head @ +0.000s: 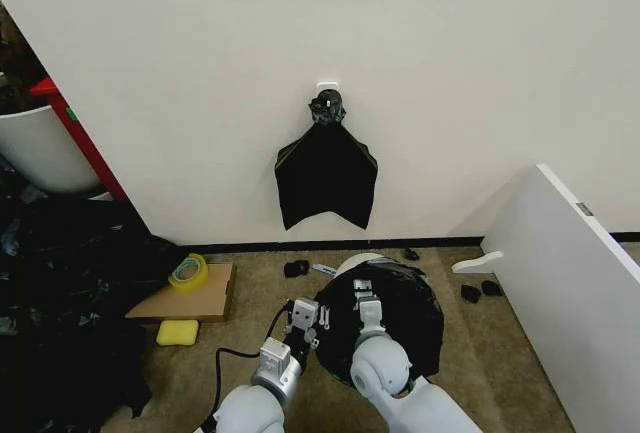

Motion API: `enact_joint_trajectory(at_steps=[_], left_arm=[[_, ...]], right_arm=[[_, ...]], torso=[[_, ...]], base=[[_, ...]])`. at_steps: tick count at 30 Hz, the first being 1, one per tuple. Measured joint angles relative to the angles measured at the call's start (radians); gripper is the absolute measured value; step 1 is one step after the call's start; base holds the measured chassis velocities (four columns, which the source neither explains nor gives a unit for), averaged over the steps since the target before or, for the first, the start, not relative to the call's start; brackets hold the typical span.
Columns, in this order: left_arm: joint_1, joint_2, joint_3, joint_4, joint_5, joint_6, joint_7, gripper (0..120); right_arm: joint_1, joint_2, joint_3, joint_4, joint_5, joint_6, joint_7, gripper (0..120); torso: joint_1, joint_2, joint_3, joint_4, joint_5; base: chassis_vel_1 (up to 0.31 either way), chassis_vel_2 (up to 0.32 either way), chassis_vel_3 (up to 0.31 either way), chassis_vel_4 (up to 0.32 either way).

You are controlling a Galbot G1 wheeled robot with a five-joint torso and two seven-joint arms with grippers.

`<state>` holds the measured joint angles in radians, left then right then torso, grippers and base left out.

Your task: Place the garbage bag over the trash bin.

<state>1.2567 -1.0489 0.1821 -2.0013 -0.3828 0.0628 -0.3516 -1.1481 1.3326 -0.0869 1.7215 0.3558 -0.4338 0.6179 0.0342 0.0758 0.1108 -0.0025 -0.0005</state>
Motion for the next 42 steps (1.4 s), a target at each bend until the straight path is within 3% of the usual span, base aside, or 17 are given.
enact_joint_trajectory(at_steps=[6, 9, 14, 18, 20, 21, 23, 26, 28, 31, 32, 40, 42], left_arm=[[-0.01, -0.012, -0.012, -0.001, -0.065, 0.037, -0.027, 0], [-0.018, -0.027, -0.051, 0.012, -0.13, 0.083, -0.079, 0], [-0.032, -0.047, -0.084, 0.019, -0.2, 0.123, -0.143, 0], [-0.067, -0.078, -0.139, 0.019, -0.42, 0.222, -0.288, 0], [-0.068, -0.081, -0.144, 0.019, -0.438, 0.229, -0.3, 0], [-0.063, -0.093, -0.181, 0.006, -0.533, 0.269, -0.369, 0], [-0.043, -0.103, -0.224, -0.017, -0.604, 0.299, -0.415, 0], [-0.035, -0.108, -0.247, -0.025, -0.648, 0.314, -0.447, 0], [-0.044, -0.115, -0.26, -0.019, -0.715, 0.327, -0.489, 0], [-0.05, -0.119, -0.261, -0.015, -0.738, 0.33, -0.498, 0], [-0.06, -0.125, -0.262, -0.007, -0.776, 0.333, -0.51, 0], [-0.08, -0.143, -0.263, 0.033, -0.829, 0.338, -0.501, 5], [-0.079, -0.151, -0.265, 0.046, -0.794, 0.329, -0.488, 20]], right_arm=[[-0.056, -0.016, 0.011, 0.084, 0.003, -0.013, -0.047, 1], [-0.126, -0.071, 0.01, 0.241, 0.018, -0.015, -0.085, 16], [-0.183, -0.115, 0.009, 0.388, 0.059, -0.044, -0.078, 30], [-0.289, -0.178, 0.093, 0.567, 0.067, -0.031, -0.128, 48], [-0.296, -0.182, 0.099, 0.576, 0.061, -0.022, -0.133, 50], [-0.326, -0.197, 0.126, 0.606, 0.012, 0.041, -0.166, 56], [-0.345, -0.201, 0.15, 0.625, -0.049, 0.111, -0.203, 65], [-0.364, -0.195, 0.164, 0.641, -0.068, 0.15, -0.217, 71], [-0.395, -0.176, 0.178, 0.653, -0.074, 0.182, -0.223, 84], [-0.403, -0.172, 0.181, 0.654, -0.078, 0.19, -0.224, 88], [-0.415, -0.166, 0.185, 0.654, -0.085, 0.202, -0.226, 97], [-0.431, -0.15, 0.186, 0.645, -0.096, 0.213, -0.227, 100], [-0.431, -0.145, 0.185, 0.638, -0.098, 0.213, -0.225, 100]], torso=[[0.0, 0.0, 0.0, 0.0, 0.0], [0.0, 0.0, 0.0, -0.0002, -0.0003], [0.0, 0.0, 0.0, 0.0004, 0.0001], [0.0, 0.0, 0.0, -0.0004, -0.0002], [0.0, 0.0, 0.0, -0.0004, -0.0003], [0.0, 0.0, 0.0, -0.0003, -0.0003], [0.0, 0.0, 0.0, 0.0002, 0.0001], [0.0, 0.0, 0.0, 0.0005, 0.0001], [0.0, 0.0, 0.0, 0.0002, 0.0001], [0.0, 0.0, 0.0, 0.0, -0.0001], [0.0, 0.0, 0.0, -0.0002, -0.0002], [0.0, 0.0, 0.0, 0.0, -0.0001], [0.0, 0.0, 0.0, -0.0001, -0.0001]], base=[[0.0, 0.0, 0.0, 0.0], [0.0, 0.0, 0.0, 0.0], [0.0, 0.0, 0.0, 0.0], [0.0, 0.0, 0.0, 0.0], [0.0, 0.0, 0.0, 0.0], [0.0, 0.0, 0.0, 0.0], [0.0, 0.0, 0.0, 0.0], [0.0, 0.0, 0.0, 0.0], [0.0, 0.0, 0.0, 0.0], [0.0, 0.0, 0.0, 0.0], [0.0, 0.0, 0.0, 0.0], [0.0, 0.0, 0.0, 0.0], [0.0, 0.0, 0.0, 0.0]])
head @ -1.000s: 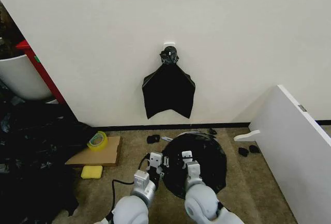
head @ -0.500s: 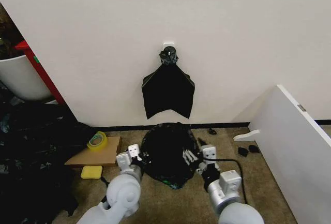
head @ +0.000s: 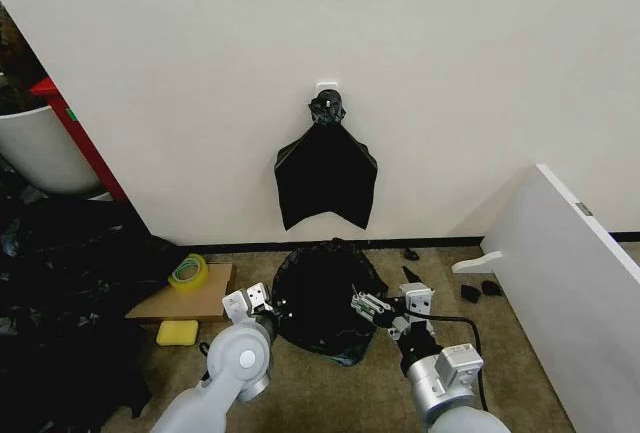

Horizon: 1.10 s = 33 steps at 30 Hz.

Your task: Place the garbage bag over the trash bin.

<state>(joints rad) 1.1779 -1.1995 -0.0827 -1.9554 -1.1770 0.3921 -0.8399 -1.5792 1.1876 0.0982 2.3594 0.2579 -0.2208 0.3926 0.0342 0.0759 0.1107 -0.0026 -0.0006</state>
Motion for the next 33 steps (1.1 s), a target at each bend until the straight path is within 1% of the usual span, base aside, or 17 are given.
enact_joint_trajectory(at_steps=[1, 9, 12, 13, 15, 16, 17, 18, 20, 22, 23, 25, 26, 27, 29, 30, 33], left_arm=[[0.0, 0.0, 0.0, 0.0, 0.0, 0.0, 0.0, 20], [0.01, 0.008, -0.011, -0.012, 0.029, -0.021, 0.049, 48], [0.037, 0.032, -0.011, -0.067, 0.051, -0.009, 0.063, 62], [0.037, 0.032, -0.011, -0.067, 0.051, -0.009, 0.063, 62], [0.057, 0.053, -0.012, -0.099, 0.121, -0.004, 0.1, 72], [0.078, 0.072, -0.019, -0.126, 0.216, -0.014, 0.156, 77], [0.078, 0.072, -0.019, -0.126, 0.216, -0.014, 0.156, 77], [0.114, 0.093, -0.03, -0.155, 0.357, -0.059, 0.236, 84], [0.153, 0.108, -0.04, -0.178, 0.49, -0.121, 0.305, 91], [0.153, 0.108, -0.04, -0.178, 0.49, -0.121, 0.305, 91], [0.229, 0.11, -0.056, -0.19, 0.718, -0.266, 0.398, 98], [0.285, 0.095, -0.095, -0.19, 0.872, -0.376, 0.445, 100], [0.285, 0.095, -0.095, -0.19, 0.872, -0.376, 0.445, 100], [0.366, 0.07, -0.155, -0.187, 1.0, -0.508, 0.486, 100], [0.44, 0.048, -0.204, -0.19, 1.054, -0.6, 0.52, 100], [0.44, 0.048, -0.204, -0.19, 1.054, -0.6, 0.52, 100], [0.604, -0.013, -0.297, -0.22, 1.116, -0.781, 0.567, 100]], right_arm=[[0.0, 0.0, 0.0, 0.0, 0.0, 0.0, 0.0, 100], [-0.01, 0.009, 0.003, -0.009, -0.002, 0.001, 0.009, 100], [-0.027, 0.02, 0.007, -0.01, -0.01, 0.024, 0.002, 100], [-0.027, 0.02, 0.007, -0.01, -0.01, 0.024, 0.002, 100], [-0.035, 0.026, 0.028, -0.024, -0.021, 0.07, -0.025, 100], [-0.042, 0.033, 0.055, -0.042, -0.037, 0.122, -0.059, 100], [-0.042, 0.033, 0.055, -0.042, -0.037, 0.122, -0.059, 100], [-0.053, 0.047, 0.091, -0.066, -0.053, 0.188, -0.096, 100], [-0.068, 0.066, 0.133, -0.098, -0.074, 0.261, -0.121, 100], [-0.068, 0.066, 0.133, -0.098, -0.074, 0.261, -0.121, 100], [-0.098, 0.102, 0.203, -0.15, -0.132, 0.363, -0.141, 100], [-0.122, 0.131, 0.252, -0.177, -0.177, 0.417, -0.147, 100], [-0.122, 0.131, 0.252, -0.177, -0.177, 0.417, -0.147, 100], [-0.15, 0.159, 0.29, -0.193, -0.211, 0.466, -0.152, 100], [-0.174, 0.184, 0.309, -0.2, -0.248, 0.513, -0.152, 100], [-0.174, 0.184, 0.309, -0.2, -0.248, 0.513, -0.152, 100], [-0.229, 0.226, 0.294, -0.197, -0.338, 0.622, -0.15, 100]], torso=[[0.0, 0.0, 0.0, 0.0, 0.0], [0.0, 0.0, 0.0, 0.0001, 0.0], [0.0, 0.0, 0.0, 0.0, -0.0001], [0.0, 0.0, 0.0, 0.0, -0.0001], [0.0, 0.0, 0.0, 0.0001, -0.0001], [0.0, 0.0, 0.0, 0.0001, 0.0], [0.0, 0.0, 0.0, 0.0001, 0.0], [0.0, 0.0, 0.0, 0.0001, 0.0], [0.0, 0.0, 0.0, 0.0001, 0.0001], [0.0, 0.0, 0.0, 0.0001, 0.0001], [0.0, 0.0, 0.0, 0.0, -0.0001], [0.0, 0.0, 0.0, -0.0002, -0.0001], [0.0, 0.0, 0.0, -0.0002, -0.0001], [0.0, 0.0, 0.0, -0.0001, 0.0], [0.0, 0.0, 0.0, 0.0001, -0.0004], [0.0, 0.0, 0.0, 0.0001, -0.0004], [0.0, 0.0, 0.0, 0.0002, -0.0001]], base=[[0.0, 0.0, 0.0, 0.0], [0.0, 0.0, 0.0, 0.0], [0.0, 0.0, 0.0, 0.0], [0.0, 0.0, 0.0, 0.0], [0.0, 0.0, 0.0, 0.0], [0.0, 0.0, 0.0, 0.0], [0.0, 0.0, 0.0, 0.0], [0.0, 0.0, 0.0, 0.0], [0.0, 0.0, 0.0, 0.0], [0.0, 0.0, 0.0, 0.0], [0.0, 0.0, 0.0, 0.0], [0.0, 0.0, 0.0, 0.0], [0.0, 0.0, 0.0, 0.0], [0.0, 0.0, 0.0, 0.0], [0.0, 0.0, 0.0, 0.0], [0.0, 0.0, 0.0, 0.0], [0.0, 0.0, 0.0, 0.0]])
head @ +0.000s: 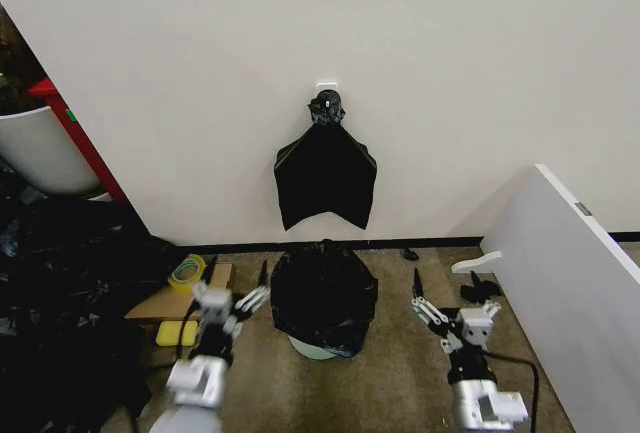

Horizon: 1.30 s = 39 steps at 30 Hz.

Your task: Place the garbage bag over the trash bin.

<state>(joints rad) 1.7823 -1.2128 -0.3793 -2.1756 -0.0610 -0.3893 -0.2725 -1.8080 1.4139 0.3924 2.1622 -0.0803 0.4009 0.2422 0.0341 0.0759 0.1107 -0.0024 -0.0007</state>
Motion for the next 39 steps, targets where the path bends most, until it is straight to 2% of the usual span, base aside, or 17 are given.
enact_joint_trajectory(at_steps=[1, 4, 8, 39], left_arm=[[0.0, 0.0, 0.0, 0.0, 0.0, 0.0, 0.0, 100], [0.063, -0.032, -0.007, -0.006, 0.029, -0.081, 0.012, 100], [0.056, -0.043, 0.014, 0.016, 0.052, -0.108, 0.01, 100], [0.044, -0.041, 0.023, 0.023, 0.042, -0.096, 0.0, 100]], right_arm=[[0.0, 0.0, 0.0, 0.0, 0.0, 0.0, 0.0, 100], [-0.019, 0.011, -0.007, 0.001, -0.057, 0.045, 0.0, 100], [-0.021, 0.017, -0.006, 0.0, -0.063, 0.037, 0.001, 100], [-0.018, 0.014, -0.008, 0.001, -0.056, 0.024, 0.003, 100]], torso=[[0.0, 0.0, 0.0, 0.0, 0.0], [0.0, 0.0, 0.0, 0.0002, 0.0002], [0.0, 0.0, 0.0, -0.0003, -0.0002], [0.0, 0.0, 0.0, -0.0001, 0.0001]], base=[[0.0, 0.0, 0.0, 0.0], [0.0, 0.0, 0.0, 0.0], [0.0, 0.0, 0.0, 0.0], [0.0, 0.0, 0.0, 0.0]])
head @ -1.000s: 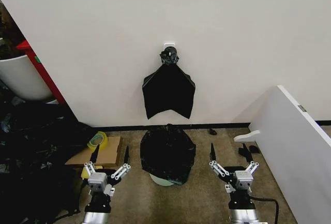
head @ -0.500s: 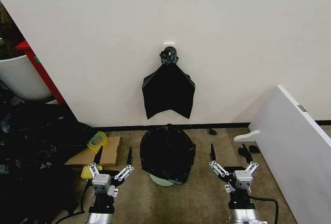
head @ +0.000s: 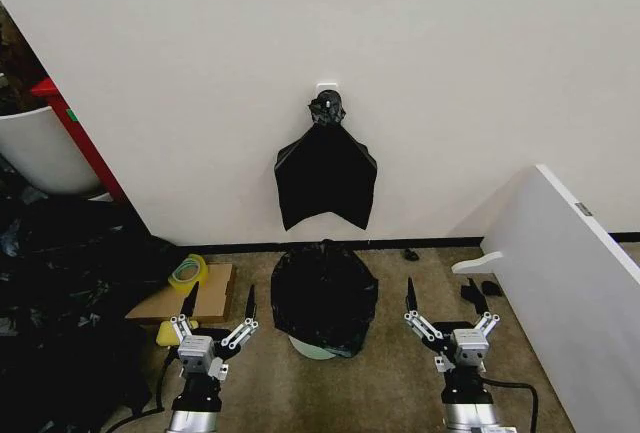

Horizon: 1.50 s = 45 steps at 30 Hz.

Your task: Place the garbage bag over the trash bin.

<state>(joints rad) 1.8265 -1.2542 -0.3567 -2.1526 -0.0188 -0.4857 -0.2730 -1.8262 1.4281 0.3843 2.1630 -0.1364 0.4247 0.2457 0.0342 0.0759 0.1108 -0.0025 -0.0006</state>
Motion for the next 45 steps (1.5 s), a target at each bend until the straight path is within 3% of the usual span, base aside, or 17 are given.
enact_joint_trajectory(at_steps=[45], left_arm=[[0.0, 0.001, 0.001, 0.001, -0.002, 0.002, -0.001, 100]], right_arm=[[0.0, 0.0, 0.0, 0.001, 0.001, -0.001, 0.001, 100]], torso=[[0.0, 0.0, 0.0, 0.0, 0.0]], base=[[0.0, 0.0, 0.0, 0.0]])
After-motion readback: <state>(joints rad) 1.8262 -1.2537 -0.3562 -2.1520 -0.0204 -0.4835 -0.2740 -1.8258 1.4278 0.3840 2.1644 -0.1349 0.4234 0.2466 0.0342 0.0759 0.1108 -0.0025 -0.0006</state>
